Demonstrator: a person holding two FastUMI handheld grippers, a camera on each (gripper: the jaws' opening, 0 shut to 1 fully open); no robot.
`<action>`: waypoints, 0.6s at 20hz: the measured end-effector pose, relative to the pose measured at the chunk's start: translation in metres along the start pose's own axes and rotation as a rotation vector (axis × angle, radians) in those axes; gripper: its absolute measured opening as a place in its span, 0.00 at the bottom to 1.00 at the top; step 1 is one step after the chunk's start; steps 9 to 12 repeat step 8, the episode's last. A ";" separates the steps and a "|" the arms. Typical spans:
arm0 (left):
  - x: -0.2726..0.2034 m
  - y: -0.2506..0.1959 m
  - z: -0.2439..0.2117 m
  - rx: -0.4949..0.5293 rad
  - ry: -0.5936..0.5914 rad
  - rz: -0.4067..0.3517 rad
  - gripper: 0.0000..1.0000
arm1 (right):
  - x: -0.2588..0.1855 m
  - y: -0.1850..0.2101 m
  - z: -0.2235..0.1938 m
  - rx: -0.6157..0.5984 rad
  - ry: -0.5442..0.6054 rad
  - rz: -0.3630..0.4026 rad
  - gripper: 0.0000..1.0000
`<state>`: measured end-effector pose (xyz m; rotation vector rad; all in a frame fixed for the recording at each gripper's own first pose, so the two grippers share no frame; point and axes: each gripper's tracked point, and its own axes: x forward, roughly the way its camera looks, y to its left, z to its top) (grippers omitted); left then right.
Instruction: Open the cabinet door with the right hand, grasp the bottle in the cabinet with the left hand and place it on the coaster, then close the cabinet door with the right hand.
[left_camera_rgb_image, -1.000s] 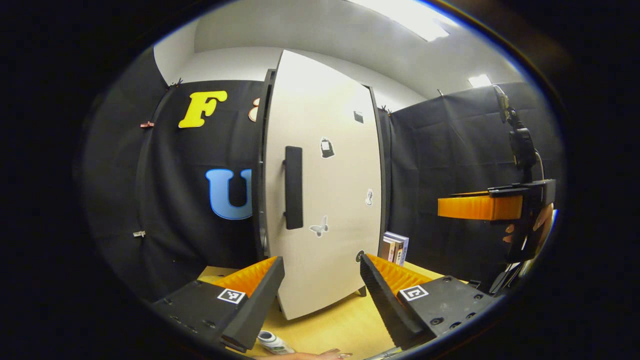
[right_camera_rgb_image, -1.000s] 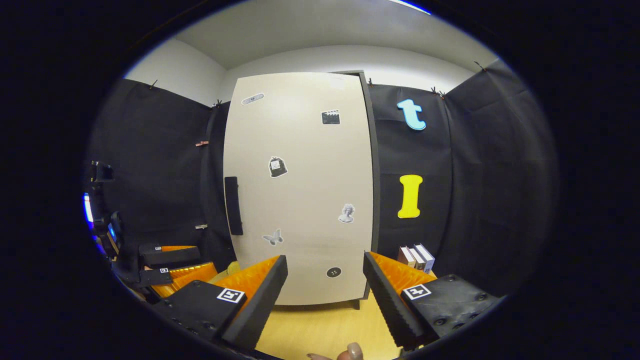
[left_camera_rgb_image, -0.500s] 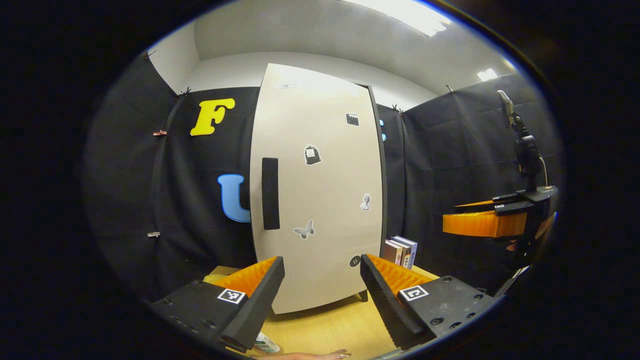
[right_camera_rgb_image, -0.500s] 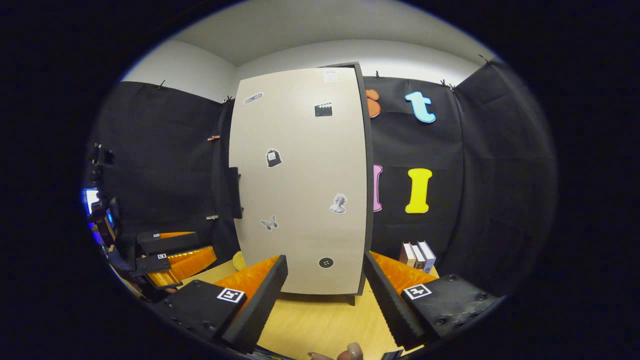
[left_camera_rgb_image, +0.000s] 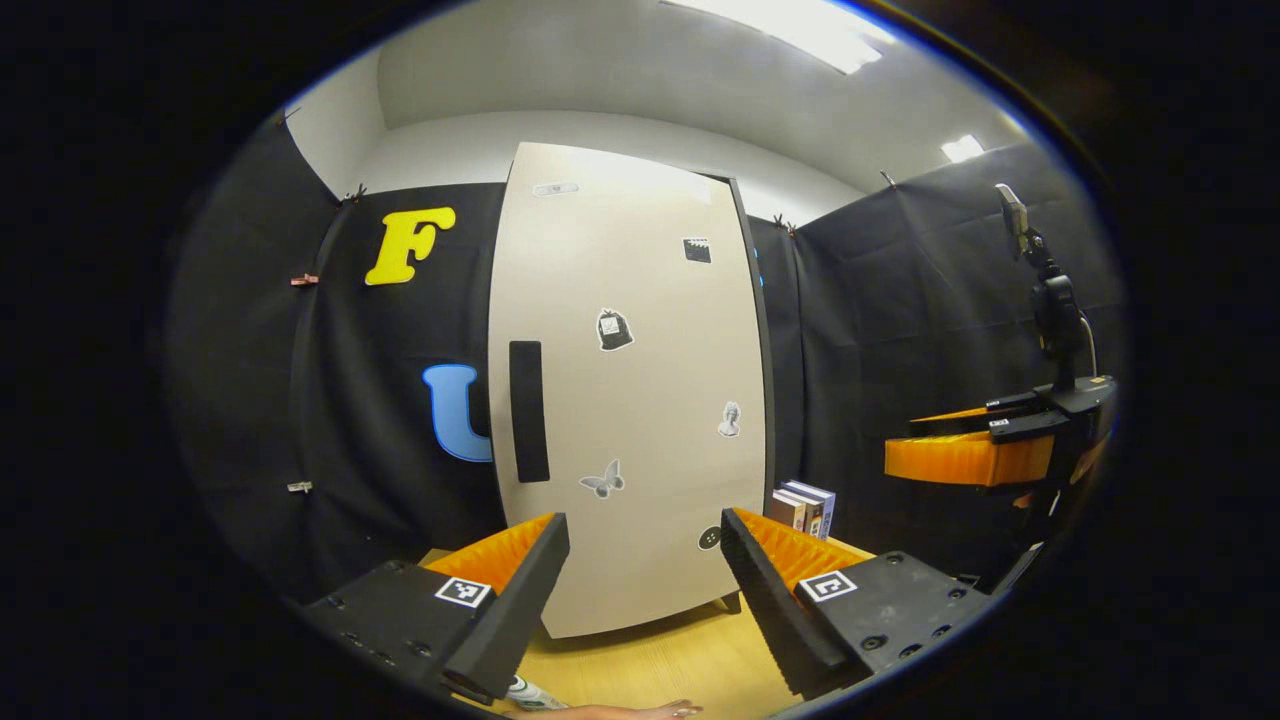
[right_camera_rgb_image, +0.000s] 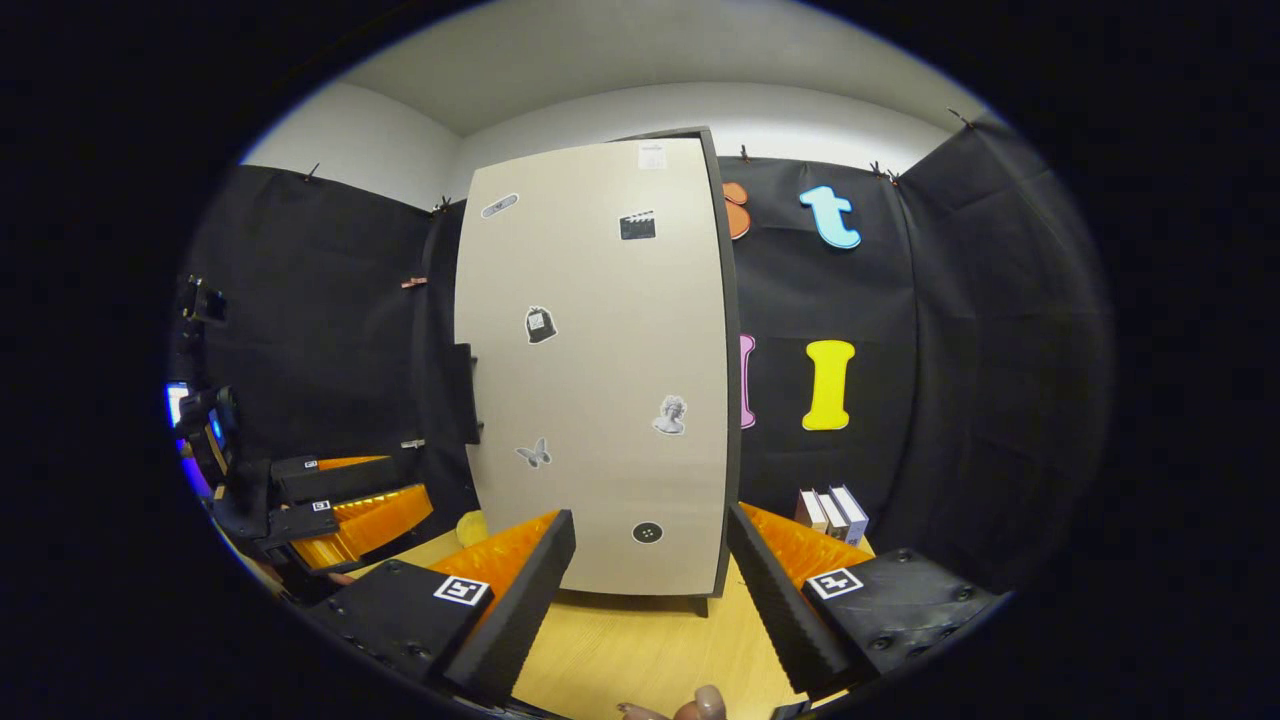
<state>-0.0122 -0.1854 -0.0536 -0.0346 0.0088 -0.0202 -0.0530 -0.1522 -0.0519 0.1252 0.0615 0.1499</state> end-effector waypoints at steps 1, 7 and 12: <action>0.001 0.000 -0.003 -0.006 0.010 -0.006 0.96 | 0.001 0.000 -0.001 -0.001 0.001 -0.001 0.99; 0.004 0.001 -0.009 -0.019 0.025 -0.025 0.96 | 0.005 0.006 -0.004 -0.008 0.003 0.009 0.99; 0.004 0.001 -0.007 -0.024 0.021 -0.028 0.96 | 0.005 0.006 -0.003 -0.010 0.001 0.010 0.99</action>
